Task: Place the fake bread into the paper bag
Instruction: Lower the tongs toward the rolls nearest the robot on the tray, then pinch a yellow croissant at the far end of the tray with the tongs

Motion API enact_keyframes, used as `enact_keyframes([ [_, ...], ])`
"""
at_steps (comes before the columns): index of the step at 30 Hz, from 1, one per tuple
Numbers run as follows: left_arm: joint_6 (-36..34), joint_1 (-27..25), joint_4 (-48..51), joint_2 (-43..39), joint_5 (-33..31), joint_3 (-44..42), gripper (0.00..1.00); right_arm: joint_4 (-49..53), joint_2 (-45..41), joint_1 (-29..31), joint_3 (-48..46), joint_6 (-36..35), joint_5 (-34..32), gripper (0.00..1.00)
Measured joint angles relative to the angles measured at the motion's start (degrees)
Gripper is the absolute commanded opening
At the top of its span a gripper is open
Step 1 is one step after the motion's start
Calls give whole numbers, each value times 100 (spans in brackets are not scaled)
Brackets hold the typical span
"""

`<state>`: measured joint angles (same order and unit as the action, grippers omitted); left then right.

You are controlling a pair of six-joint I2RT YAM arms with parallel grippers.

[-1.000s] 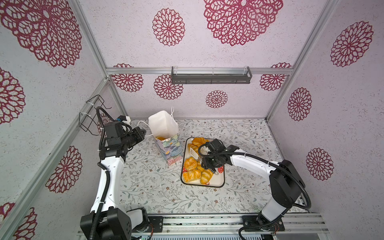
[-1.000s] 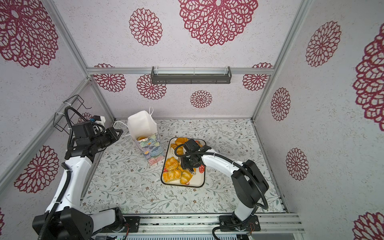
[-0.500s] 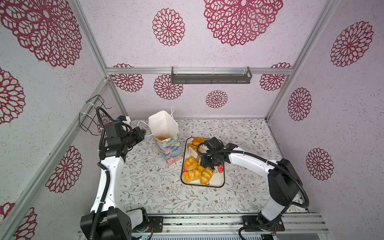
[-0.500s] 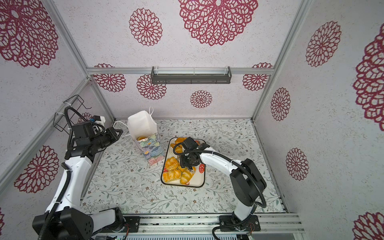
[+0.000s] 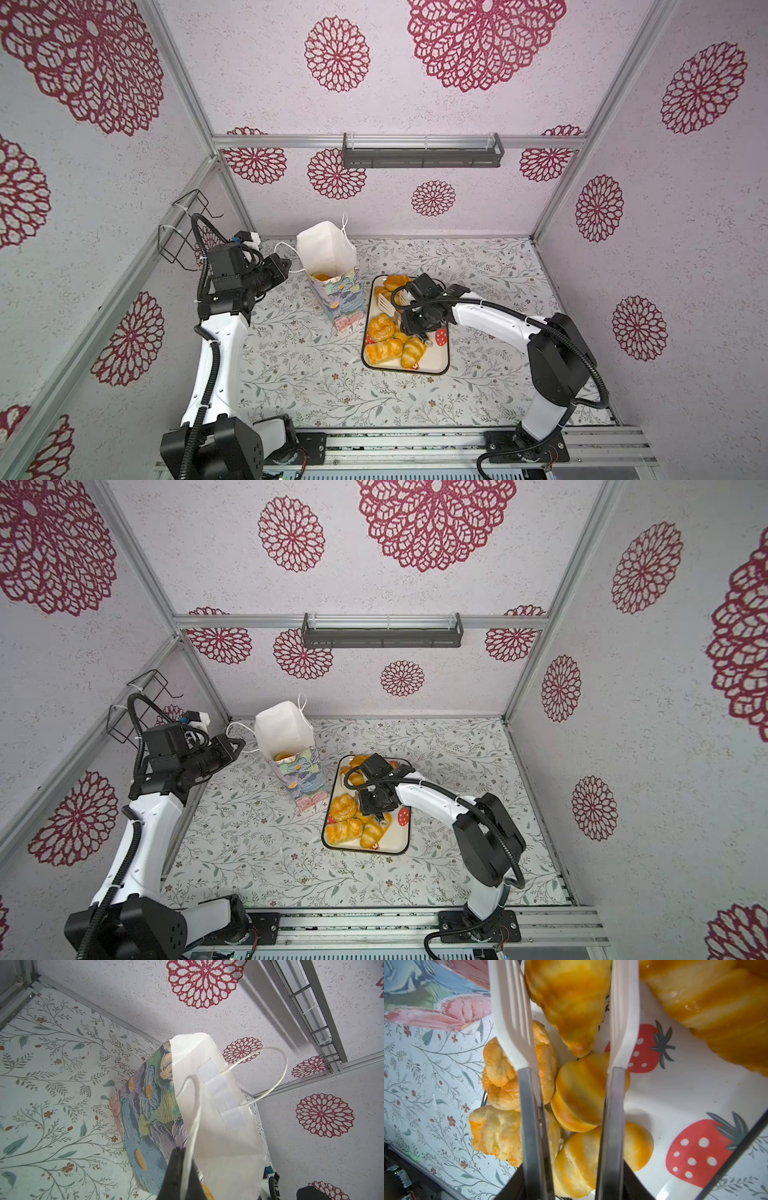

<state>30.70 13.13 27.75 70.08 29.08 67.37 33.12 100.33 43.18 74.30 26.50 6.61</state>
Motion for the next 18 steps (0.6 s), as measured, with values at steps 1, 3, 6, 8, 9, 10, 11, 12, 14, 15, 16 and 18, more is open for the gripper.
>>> enact_keyframes([
  [1,0,0,0,0,0,0,0,7,0,0,0,-7,-17,41],
  [3,0,2,0,0,0,0,0,20,0,0,0,-11,-52,38],
  [6,0,7,0,0,0,-2,0,22,-2,0,0,-28,-87,31],
  [8,0,7,0,0,0,-2,0,24,-7,0,0,-35,-109,29],
  [9,0,7,0,0,0,-2,0,24,-17,0,0,-42,-127,29],
  [10,2,7,0,0,0,-2,0,24,-33,0,0,-44,-144,29],
  [11,2,7,0,0,2,-2,0,26,-61,0,-2,-44,-151,30],
  [12,0,7,0,0,2,-2,0,26,-96,0,-9,-44,-166,30],
  [14,2,7,0,0,2,-4,0,26,-219,4,-46,-46,-188,29],
  [15,2,7,-2,0,2,-4,0,28,-284,4,-66,-46,-188,30],
  [16,2,7,0,0,2,-4,0,44,-374,4,-83,-44,-192,29],
  [18,2,7,-2,0,2,-4,0,72,-538,4,-83,-46,-203,29],
])
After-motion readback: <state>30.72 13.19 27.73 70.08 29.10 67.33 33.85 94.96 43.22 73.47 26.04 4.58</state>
